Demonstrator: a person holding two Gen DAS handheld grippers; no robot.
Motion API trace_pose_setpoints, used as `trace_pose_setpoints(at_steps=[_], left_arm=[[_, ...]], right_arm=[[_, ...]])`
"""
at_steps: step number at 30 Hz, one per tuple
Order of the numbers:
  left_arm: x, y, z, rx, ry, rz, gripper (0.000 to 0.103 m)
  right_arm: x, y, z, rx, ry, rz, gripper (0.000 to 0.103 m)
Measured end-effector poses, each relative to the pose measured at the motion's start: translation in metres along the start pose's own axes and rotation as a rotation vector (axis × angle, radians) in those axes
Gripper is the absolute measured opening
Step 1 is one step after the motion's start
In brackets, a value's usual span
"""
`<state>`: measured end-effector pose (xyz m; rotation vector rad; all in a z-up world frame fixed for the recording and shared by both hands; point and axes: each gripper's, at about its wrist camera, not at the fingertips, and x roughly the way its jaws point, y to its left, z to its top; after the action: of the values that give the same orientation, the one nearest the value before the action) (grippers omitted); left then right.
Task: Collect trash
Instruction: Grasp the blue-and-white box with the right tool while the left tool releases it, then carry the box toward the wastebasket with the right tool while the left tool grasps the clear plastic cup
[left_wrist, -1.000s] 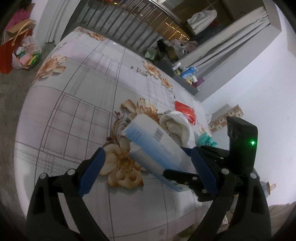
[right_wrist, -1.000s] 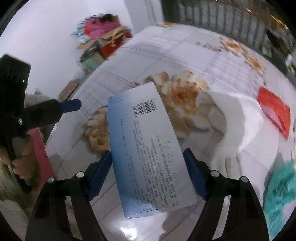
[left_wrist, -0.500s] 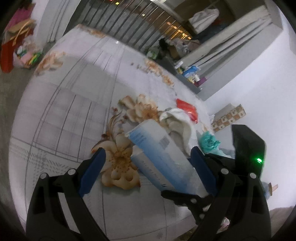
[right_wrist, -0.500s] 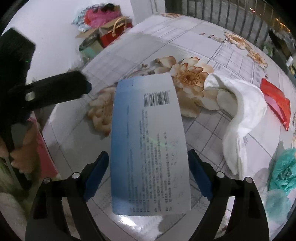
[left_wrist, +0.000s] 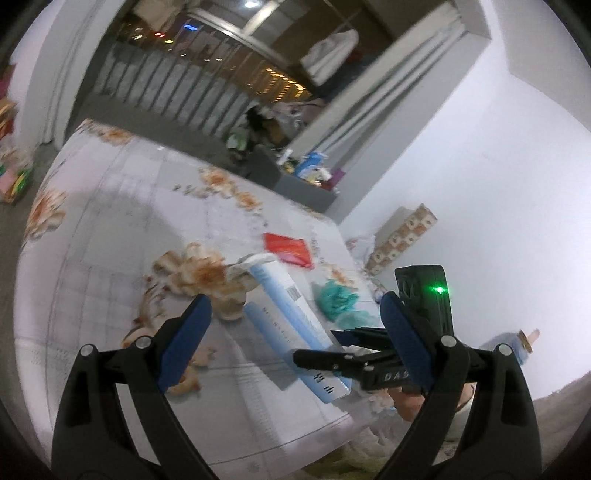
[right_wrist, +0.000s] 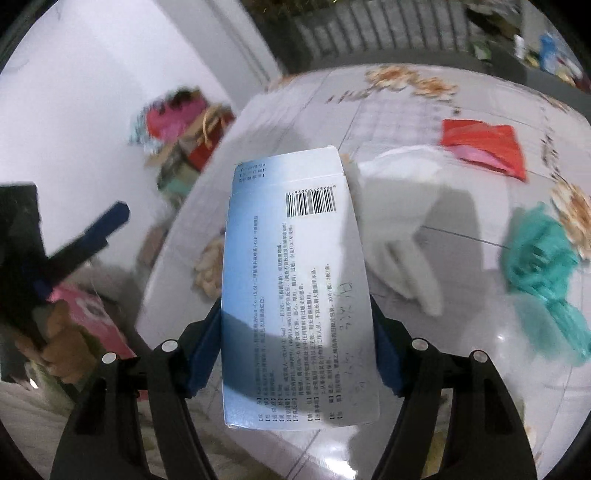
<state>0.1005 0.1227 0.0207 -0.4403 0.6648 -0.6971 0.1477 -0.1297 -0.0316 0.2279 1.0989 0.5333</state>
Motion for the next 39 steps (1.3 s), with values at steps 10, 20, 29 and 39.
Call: trace_pose_setpoints(at_steps=[10, 20, 29, 39], left_arm=[[0.022, -0.057, 0.017, 0.107, -0.027, -0.265, 0.088], [0.049, -0.112, 0.024, 0.164, 0.005, -0.667, 0.088], [0.076, -0.143, 0.012, 0.218, 0.075, -0.769, 0.089], [0.126, -0.135, -0.042, 0.483, 0.184, -0.106, 0.089]], right_arm=[[-0.092, -0.045, -0.014, 0.166, -0.248, 0.101, 0.07], [-0.152, -0.091, -0.05, 0.317, -0.408, 0.063, 0.07], [-0.188, -0.116, -0.08, 0.396, -0.504, 0.014, 0.07], [-0.182, -0.137, -0.093, 0.463, -0.457, -0.236, 0.07]])
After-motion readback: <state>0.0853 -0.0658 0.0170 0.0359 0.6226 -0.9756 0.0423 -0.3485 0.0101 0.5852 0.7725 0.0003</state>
